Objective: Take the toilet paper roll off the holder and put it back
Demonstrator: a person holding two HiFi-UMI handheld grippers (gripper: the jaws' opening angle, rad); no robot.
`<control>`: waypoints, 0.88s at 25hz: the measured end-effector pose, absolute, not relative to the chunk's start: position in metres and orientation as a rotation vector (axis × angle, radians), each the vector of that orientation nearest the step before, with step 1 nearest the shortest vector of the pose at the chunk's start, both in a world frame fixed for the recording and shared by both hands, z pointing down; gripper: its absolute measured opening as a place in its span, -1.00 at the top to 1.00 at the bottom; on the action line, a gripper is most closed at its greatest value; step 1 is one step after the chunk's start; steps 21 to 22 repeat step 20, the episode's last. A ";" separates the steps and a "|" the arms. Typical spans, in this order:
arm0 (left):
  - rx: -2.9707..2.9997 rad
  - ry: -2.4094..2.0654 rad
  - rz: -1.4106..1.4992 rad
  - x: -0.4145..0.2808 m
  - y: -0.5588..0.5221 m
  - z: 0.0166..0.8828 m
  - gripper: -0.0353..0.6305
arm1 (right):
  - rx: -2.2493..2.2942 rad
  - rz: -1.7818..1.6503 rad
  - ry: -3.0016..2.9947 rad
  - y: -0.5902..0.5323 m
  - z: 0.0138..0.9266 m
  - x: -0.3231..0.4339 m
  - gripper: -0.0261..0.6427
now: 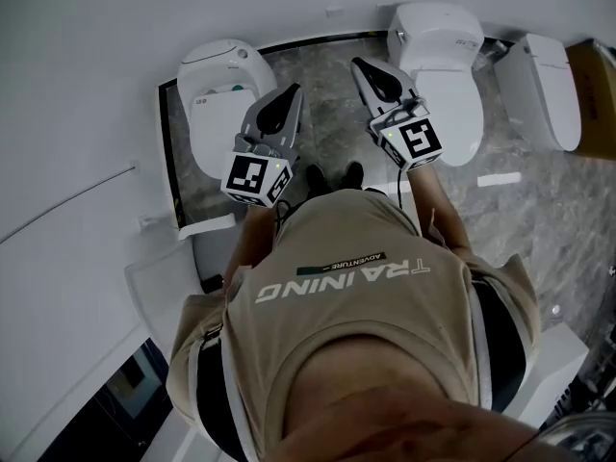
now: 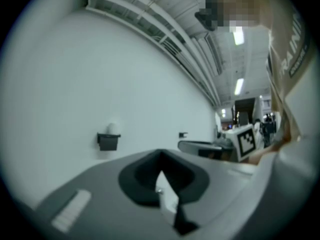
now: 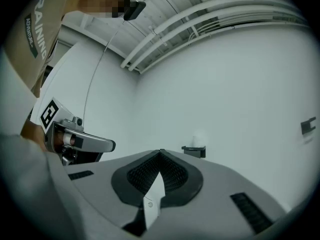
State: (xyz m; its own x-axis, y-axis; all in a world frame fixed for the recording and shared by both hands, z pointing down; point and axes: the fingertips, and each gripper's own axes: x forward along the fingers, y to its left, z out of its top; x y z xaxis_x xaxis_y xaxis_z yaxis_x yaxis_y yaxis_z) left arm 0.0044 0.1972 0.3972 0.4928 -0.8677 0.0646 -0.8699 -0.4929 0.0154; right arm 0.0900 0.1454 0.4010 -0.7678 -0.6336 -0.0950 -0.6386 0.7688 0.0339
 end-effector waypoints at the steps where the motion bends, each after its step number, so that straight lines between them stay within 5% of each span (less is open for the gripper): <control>1: 2.684 -1.557 0.069 0.003 0.201 0.394 0.89 | -1.040 0.097 2.882 0.148 0.399 0.089 0.89; 22: 2.761 -1.492 0.037 -0.013 0.212 0.383 0.89 | -1.118 0.129 2.920 0.173 0.380 0.072 0.89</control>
